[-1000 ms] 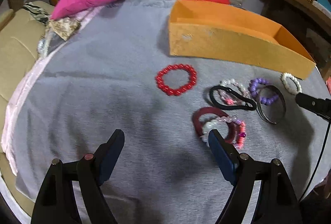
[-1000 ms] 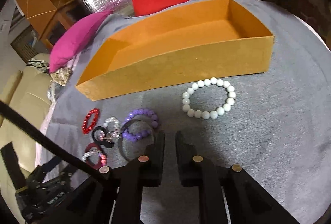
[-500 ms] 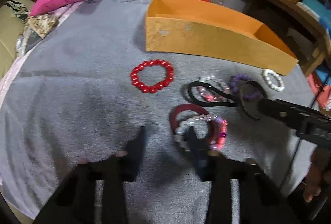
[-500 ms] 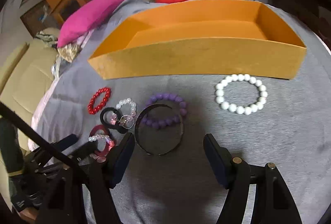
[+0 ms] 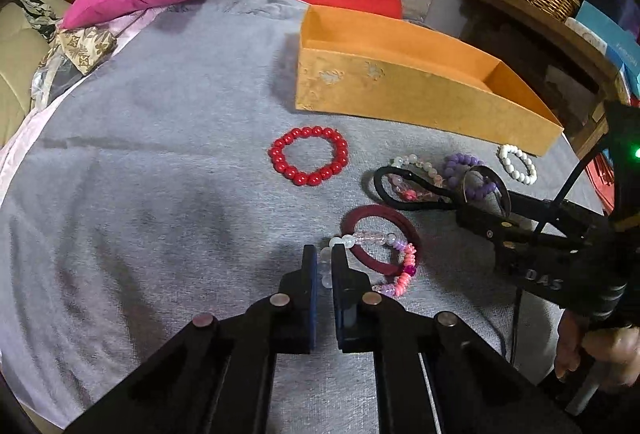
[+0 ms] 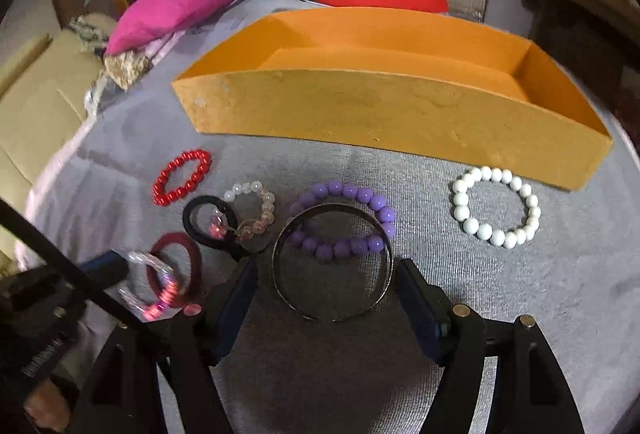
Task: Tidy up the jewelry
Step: 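Grasp the silver bangle with the right tool while the left grasps the pink-white bead bracelet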
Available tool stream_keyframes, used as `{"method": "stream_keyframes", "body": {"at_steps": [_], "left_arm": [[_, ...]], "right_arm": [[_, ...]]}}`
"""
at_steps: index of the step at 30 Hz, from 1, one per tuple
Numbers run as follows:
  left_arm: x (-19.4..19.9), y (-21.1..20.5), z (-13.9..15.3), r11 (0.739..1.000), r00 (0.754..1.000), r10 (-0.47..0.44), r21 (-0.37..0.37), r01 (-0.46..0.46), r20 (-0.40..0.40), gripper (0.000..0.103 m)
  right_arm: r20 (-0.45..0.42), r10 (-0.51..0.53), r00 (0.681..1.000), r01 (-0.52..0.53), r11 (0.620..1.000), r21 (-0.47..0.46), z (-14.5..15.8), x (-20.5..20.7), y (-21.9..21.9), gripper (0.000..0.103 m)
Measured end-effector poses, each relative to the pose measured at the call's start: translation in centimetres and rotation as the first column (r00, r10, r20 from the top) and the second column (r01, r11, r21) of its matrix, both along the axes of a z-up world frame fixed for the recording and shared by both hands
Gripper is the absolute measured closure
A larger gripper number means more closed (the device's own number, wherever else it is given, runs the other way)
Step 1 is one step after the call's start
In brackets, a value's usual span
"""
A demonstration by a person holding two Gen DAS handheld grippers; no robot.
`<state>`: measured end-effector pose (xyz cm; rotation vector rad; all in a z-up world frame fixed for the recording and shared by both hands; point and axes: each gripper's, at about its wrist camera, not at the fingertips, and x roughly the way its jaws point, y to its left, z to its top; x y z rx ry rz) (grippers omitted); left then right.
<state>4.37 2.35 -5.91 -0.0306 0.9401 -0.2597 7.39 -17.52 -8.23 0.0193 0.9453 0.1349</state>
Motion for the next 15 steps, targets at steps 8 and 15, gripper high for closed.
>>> {"method": "stream_keyframes", "body": {"at_steps": [8,15], "left_arm": [[-0.6,0.4,1.2,0.999,0.999,-0.010,-0.035,0.011,0.040,0.096],[-1.0,0.7,3.0,0.998,0.995,-0.015,-0.059,0.021,0.096,0.096]], "right_arm": [[0.024,-0.035,0.999,0.036,0.999,-0.022,0.6,-0.7,-1.5,0.039],[0.058,-0.097,0.994,0.090,0.990,0.105,2.5,-1.4,-5.3,0.039]]}}
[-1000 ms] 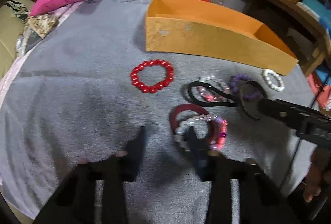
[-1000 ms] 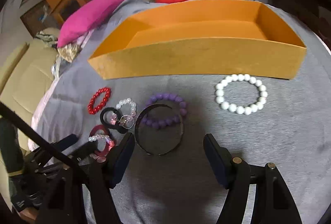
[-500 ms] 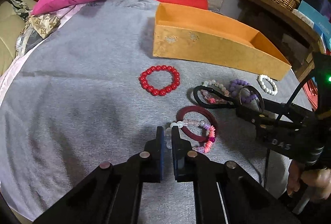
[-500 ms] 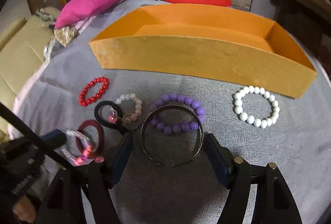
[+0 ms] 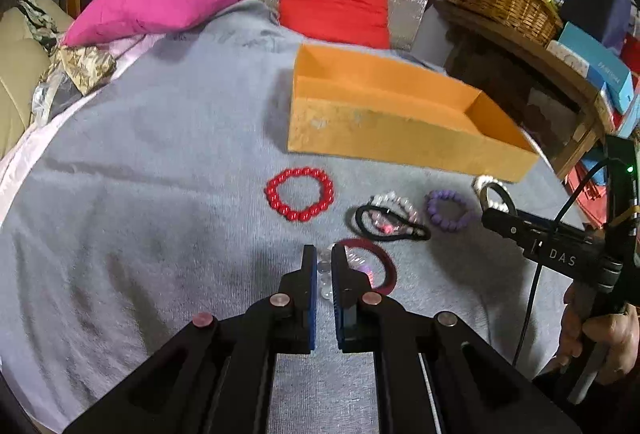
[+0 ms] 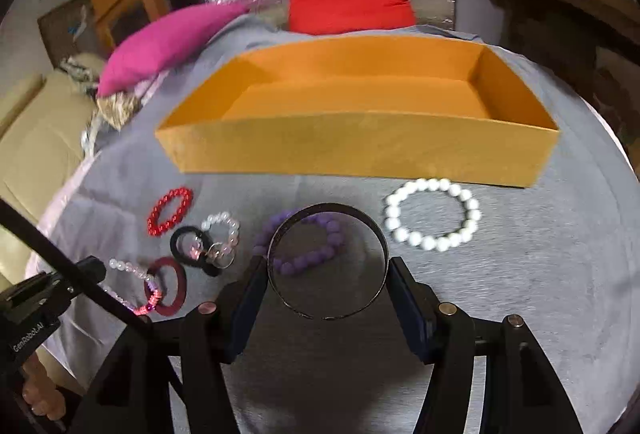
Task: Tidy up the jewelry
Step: 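Grasp the silver bangle with the right tool while the left grasps the pink-white bead bracelet, then lower the bangle into the orange box with the right tool while the left drops its bracelet in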
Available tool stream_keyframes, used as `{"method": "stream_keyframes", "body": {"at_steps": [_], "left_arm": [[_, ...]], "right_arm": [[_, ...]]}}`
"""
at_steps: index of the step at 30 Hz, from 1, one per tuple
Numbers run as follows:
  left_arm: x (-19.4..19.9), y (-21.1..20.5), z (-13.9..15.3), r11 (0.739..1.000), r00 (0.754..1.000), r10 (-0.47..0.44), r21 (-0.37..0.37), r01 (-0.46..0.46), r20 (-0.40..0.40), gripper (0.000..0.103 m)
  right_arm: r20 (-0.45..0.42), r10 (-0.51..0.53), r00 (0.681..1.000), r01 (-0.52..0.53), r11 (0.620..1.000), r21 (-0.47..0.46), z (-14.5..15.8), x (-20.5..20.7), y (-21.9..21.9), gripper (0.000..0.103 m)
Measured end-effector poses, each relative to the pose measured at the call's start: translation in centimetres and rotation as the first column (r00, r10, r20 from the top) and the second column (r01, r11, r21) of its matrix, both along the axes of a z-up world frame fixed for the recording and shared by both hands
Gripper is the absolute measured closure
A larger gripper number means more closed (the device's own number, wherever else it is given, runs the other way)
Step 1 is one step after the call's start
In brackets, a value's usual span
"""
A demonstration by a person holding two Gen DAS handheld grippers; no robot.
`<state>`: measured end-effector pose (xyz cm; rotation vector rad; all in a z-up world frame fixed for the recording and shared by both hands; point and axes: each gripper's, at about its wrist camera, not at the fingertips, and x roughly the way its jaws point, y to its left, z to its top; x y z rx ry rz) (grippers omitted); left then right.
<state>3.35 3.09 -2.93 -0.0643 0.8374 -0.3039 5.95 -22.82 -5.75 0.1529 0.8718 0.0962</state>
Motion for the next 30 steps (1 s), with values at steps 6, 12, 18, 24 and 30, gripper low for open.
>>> {"method": "stream_keyframes", "body": {"at_steps": [6,12,18,24,30], "left_arm": [[-0.2,-0.7,1.2,1.000,0.999,-0.015,0.003,0.015,0.045,0.096],[0.2,-2.0,3.9,0.999,0.995,-0.042,0.003,0.042,0.093,0.096],[3.7,-4.5,10.4,0.998,0.972,-0.065,0.010,0.065,0.227,0.096],[10.7,-7.4,13.1,1.000,0.948,-0.003,-0.008,0.006,0.317,0.096],[16.2,-9.8,7.2,0.997,0.972,0.036,0.051,-0.050,0.232,0.096]], "right_arm": [[0.031,-0.018,0.999,0.017,0.999,0.047,0.9,-0.6,-1.5,0.039],[0.126,-0.044,0.991,0.035,0.997,0.071,3.1,-0.8,-2.3,0.039],[0.236,-0.098,0.967,0.086,0.994,0.061,6.1,1.1,-3.7,0.039],[0.275,-0.203,0.940,0.178,0.978,0.111,7.8,6.0,-6.3,0.039],[0.228,-0.225,0.947,0.212,0.974,0.082,5.6,10.4,-7.7,0.039]]}}
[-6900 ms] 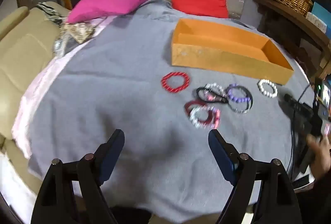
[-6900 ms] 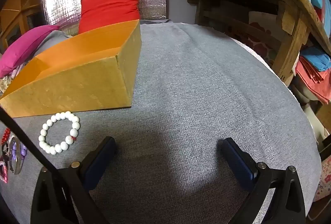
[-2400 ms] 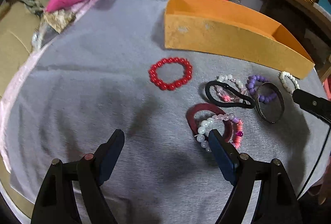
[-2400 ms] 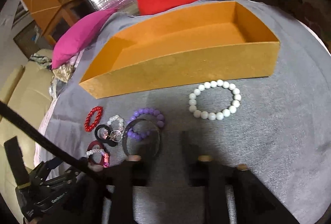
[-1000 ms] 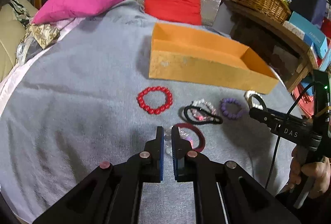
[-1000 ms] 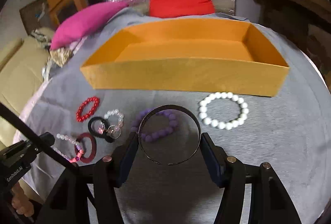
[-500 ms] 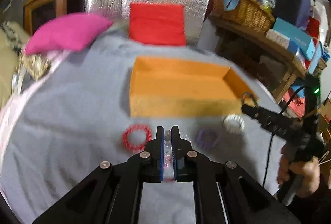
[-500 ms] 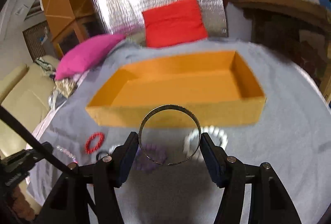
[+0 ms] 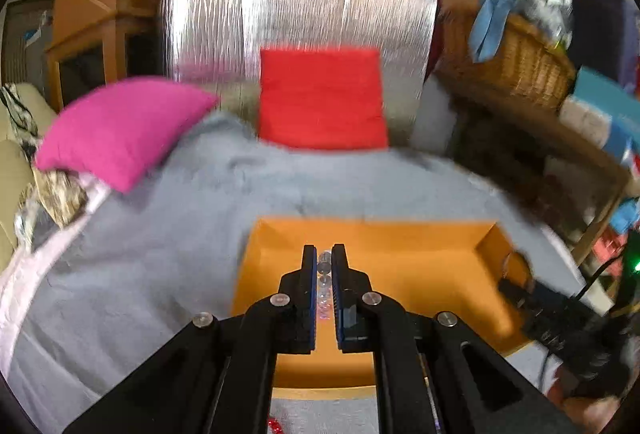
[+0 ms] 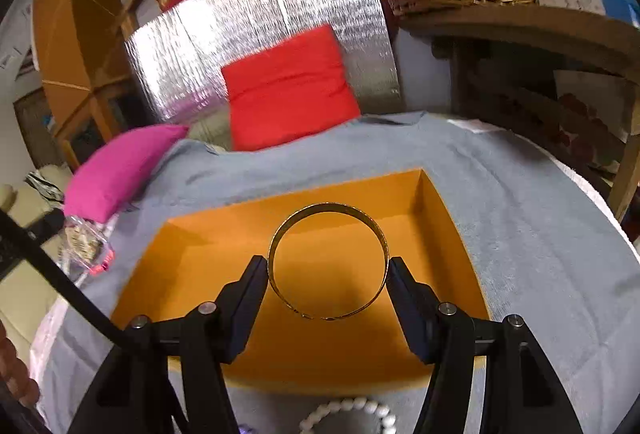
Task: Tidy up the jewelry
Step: 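Lower the bangle into the orange box with the right tool while the left drops its bracelet in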
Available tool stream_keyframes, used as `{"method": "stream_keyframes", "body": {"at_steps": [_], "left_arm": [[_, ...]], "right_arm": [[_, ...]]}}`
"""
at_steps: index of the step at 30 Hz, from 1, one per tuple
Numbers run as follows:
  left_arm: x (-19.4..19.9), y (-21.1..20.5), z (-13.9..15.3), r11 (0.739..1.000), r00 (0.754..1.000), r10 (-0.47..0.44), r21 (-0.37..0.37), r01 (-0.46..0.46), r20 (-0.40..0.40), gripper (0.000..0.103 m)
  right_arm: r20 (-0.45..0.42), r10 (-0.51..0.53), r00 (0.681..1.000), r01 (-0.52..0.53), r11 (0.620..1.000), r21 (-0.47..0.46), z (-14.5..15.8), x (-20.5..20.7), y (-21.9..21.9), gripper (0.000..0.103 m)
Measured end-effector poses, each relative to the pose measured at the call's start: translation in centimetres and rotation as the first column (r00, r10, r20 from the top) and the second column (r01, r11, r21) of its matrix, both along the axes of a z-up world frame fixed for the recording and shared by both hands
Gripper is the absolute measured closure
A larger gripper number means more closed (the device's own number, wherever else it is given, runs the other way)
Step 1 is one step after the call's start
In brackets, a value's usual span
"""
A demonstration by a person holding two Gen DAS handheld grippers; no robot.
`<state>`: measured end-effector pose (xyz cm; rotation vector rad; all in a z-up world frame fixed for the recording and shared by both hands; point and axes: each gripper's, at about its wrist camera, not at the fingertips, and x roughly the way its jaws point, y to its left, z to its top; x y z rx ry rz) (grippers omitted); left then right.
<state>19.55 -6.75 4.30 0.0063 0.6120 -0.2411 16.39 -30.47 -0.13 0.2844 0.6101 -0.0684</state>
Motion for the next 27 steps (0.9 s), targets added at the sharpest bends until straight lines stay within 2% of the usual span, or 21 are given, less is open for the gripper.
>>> {"method": "stream_keyframes", "body": {"at_steps": [3,7,11,14,19,22,27], "left_arm": [[1.7,-1.5,-3.4,0.994,0.998,0.023,0.110,-0.015,-0.067,0.096],[2.9,-2.2,-6.2,0.972,0.987,0.064,0.233,-0.027,-0.151,0.096],[2.4,-1.8,-8.1,0.954,0.977,0.101,0.296,-0.042,-0.188,0.092],[1.2,-1.4,-8.0,0.942,0.981,0.113,0.331,-0.057,-0.154,0.084],[-0.6,-1.7,-8.1,0.926,0.989,0.089,0.375,-0.040,-0.115,0.083],[-1.3,-2.0,-8.4,0.914,0.993,0.071,0.406,-0.026,-0.095,0.083],[-1.3,-1.8,-8.3,0.917,0.994,0.060,0.398,-0.019,-0.091,0.083]], "right_arm": [[-0.047,0.003,0.999,-0.002,1.000,0.005,-1.4,1.8,-0.2,0.039],[-0.099,0.023,0.995,-0.025,0.999,-0.026,-2.8,2.9,0.2,0.038],[-0.129,0.017,0.991,-0.022,0.999,-0.035,-3.7,3.2,0.2,0.037],[-0.130,0.005,0.991,-0.009,1.000,-0.025,-3.8,2.8,-0.2,0.034],[-0.139,-0.006,0.990,-0.002,0.998,-0.062,-3.6,2.1,-0.1,0.034],[-0.150,-0.018,0.988,0.010,0.999,-0.050,-3.8,1.8,-0.5,0.034],[-0.167,-0.035,0.985,0.028,0.999,-0.047,-3.9,1.9,-0.6,0.034]]}}
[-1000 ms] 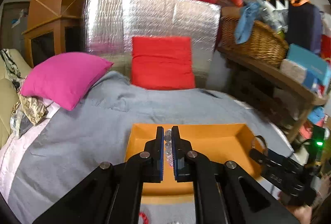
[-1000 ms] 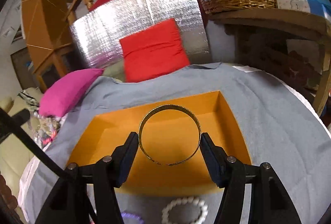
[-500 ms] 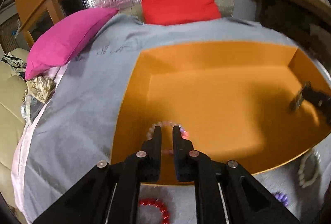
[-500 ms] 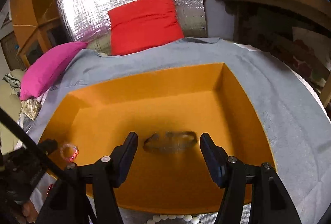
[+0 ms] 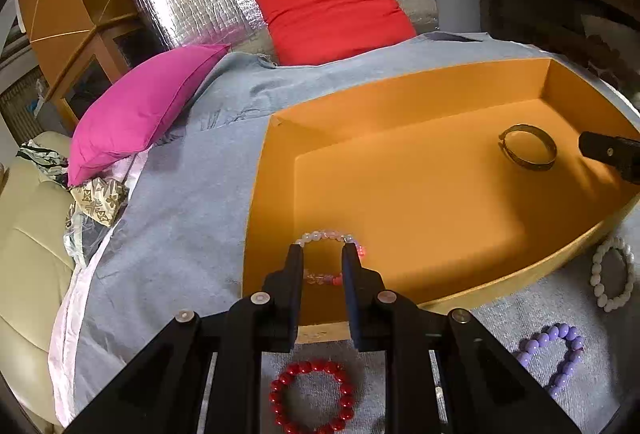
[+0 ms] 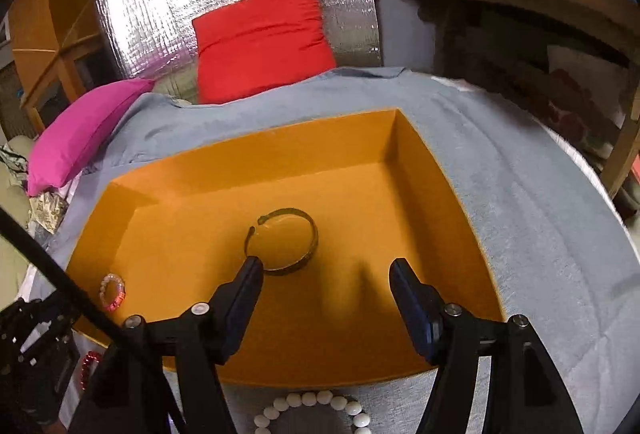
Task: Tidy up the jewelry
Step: 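Lower the bangle into the orange box with the right tool while the left drops its bracelet in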
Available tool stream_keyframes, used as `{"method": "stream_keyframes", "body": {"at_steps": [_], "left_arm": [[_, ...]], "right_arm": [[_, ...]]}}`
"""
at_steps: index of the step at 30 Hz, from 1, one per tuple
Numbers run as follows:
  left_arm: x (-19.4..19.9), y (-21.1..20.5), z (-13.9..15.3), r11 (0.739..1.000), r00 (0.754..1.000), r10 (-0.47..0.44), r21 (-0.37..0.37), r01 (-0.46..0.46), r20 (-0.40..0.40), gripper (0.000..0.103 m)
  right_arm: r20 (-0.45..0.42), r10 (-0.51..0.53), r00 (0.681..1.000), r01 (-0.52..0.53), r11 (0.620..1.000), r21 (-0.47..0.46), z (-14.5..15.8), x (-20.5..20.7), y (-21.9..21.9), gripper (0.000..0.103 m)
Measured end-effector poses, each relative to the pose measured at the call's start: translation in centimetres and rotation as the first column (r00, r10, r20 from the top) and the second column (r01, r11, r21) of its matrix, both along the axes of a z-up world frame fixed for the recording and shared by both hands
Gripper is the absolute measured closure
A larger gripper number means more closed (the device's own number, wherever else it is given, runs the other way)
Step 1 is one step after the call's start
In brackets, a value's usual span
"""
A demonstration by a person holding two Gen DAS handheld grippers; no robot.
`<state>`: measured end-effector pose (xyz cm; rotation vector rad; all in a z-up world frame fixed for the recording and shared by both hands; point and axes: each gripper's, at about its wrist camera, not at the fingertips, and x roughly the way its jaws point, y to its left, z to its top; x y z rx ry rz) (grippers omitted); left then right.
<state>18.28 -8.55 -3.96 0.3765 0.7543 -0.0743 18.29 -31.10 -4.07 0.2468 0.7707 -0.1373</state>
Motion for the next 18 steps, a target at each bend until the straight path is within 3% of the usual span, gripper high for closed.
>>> {"method": "stream_keyframes", "body": {"at_steps": [7,18], "left_arm": [[-0.2,0.1,0.3,1.000,1.000,-0.007,-0.006,0.007,0.004,0.084],[-1.3,0.6,2.1,0.999,0.999,-0.016,-0.036,0.017,0.030,0.083]], "right_arm": [[-0.023,0.015,1.000,-0.017,0.997,-0.074,-0.4,0.1,0.5,0.034],[0.106,0.008,0.994,-0.006,1.000,-0.020,2.5,-1.9,0.2,0.034]]}}
